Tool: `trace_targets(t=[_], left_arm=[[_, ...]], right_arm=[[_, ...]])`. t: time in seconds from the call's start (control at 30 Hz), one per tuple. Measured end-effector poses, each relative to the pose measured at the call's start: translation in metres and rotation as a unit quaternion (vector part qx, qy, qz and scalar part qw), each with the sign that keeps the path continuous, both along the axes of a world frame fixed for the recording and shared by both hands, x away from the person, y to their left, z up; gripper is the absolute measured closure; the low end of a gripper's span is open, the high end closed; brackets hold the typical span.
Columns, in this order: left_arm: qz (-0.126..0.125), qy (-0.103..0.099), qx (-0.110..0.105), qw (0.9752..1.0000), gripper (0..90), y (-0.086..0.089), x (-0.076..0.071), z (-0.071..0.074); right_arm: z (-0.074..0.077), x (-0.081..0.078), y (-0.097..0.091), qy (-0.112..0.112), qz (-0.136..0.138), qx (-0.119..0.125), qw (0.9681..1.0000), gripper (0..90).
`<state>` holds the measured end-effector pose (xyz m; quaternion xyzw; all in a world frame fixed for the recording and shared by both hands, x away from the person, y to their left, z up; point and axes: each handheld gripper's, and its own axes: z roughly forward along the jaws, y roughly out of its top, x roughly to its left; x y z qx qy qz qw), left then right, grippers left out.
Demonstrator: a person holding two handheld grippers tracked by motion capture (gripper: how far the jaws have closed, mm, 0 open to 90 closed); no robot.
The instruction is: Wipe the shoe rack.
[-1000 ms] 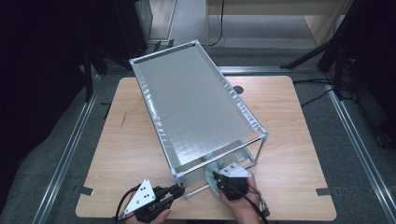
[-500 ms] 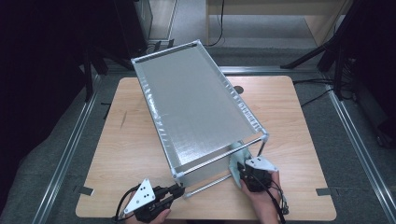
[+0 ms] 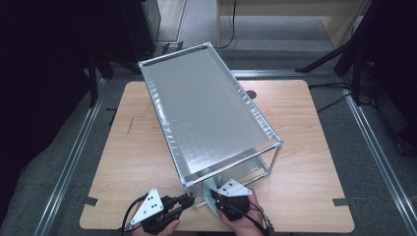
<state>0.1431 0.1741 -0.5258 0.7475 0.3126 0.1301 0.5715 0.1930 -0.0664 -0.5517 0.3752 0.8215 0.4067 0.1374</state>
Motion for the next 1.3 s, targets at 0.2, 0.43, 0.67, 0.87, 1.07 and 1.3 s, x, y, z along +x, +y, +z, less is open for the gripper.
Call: trace_targets(t=[0.2,0.43,0.67,0.87,1.07,1.3], left_arm=[[0.001,0.000,0.001,1.0000,80.7,0.000,0.000,0.000],[0.000,0.000,0.001,1.0000,80.7,0.000,0.000,0.000],[0.000,0.000,0.001,1.0000,80.6,0.000,0.000,0.000],[0.000,0.001,0.000,1.0000,80.6,0.000,0.001,0.000],[-0.003,0.006,-0.005,1.0000,80.3,0.001,0.002,-0.001],[0.000,0.005,-0.003,1.0000,80.3,0.000,0.002,-0.001]], right_arm=[[0.001,0.012,-0.022,0.006,-0.031,0.000,0.9995,79.6],[0.004,0.031,-0.067,-0.006,-0.097,-0.014,0.9951,79.6],[0.008,0.039,-0.109,-0.017,-0.181,-0.012,0.9832,79.7],[0.007,0.032,-0.113,-0.006,-0.187,-0.007,0.9823,80.3],[0.006,0.013,-0.080,0.008,-0.141,-0.001,0.9900,80.2],[0.000,-0.016,-0.026,0.009,-0.067,0.011,0.9977,80.1]])
